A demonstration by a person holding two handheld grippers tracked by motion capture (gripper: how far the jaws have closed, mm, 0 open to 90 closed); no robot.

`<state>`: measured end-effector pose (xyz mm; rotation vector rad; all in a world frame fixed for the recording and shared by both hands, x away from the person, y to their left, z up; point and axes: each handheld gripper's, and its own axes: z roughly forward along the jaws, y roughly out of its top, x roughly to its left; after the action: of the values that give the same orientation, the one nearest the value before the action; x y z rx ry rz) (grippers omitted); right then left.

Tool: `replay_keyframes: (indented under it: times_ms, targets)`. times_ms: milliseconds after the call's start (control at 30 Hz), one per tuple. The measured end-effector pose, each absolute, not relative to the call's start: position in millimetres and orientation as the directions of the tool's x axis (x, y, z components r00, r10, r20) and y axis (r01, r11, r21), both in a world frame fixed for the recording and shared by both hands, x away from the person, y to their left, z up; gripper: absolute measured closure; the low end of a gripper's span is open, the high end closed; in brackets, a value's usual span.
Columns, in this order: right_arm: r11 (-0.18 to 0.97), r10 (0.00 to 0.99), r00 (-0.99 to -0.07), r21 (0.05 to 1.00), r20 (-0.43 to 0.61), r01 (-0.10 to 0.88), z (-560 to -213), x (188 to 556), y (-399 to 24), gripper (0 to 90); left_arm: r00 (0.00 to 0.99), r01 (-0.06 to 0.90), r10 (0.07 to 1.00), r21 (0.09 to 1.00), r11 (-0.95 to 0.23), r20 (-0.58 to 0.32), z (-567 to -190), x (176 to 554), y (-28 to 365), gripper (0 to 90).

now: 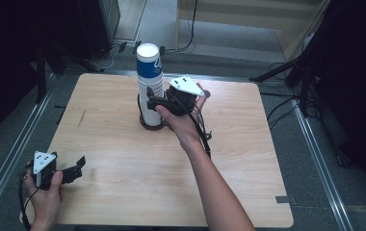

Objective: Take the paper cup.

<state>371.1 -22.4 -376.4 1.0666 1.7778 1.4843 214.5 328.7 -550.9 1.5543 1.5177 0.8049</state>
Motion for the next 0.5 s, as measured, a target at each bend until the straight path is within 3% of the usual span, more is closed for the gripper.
replay_keyframes:
  times_ms: [500]
  targets:
    - [0.069,0.868,-0.495,0.979,0.037,0.194,-372,396,13,6.0,0.083,0.485,0.992,0.873,0.042,-0.094,-551,215,329,0.6]
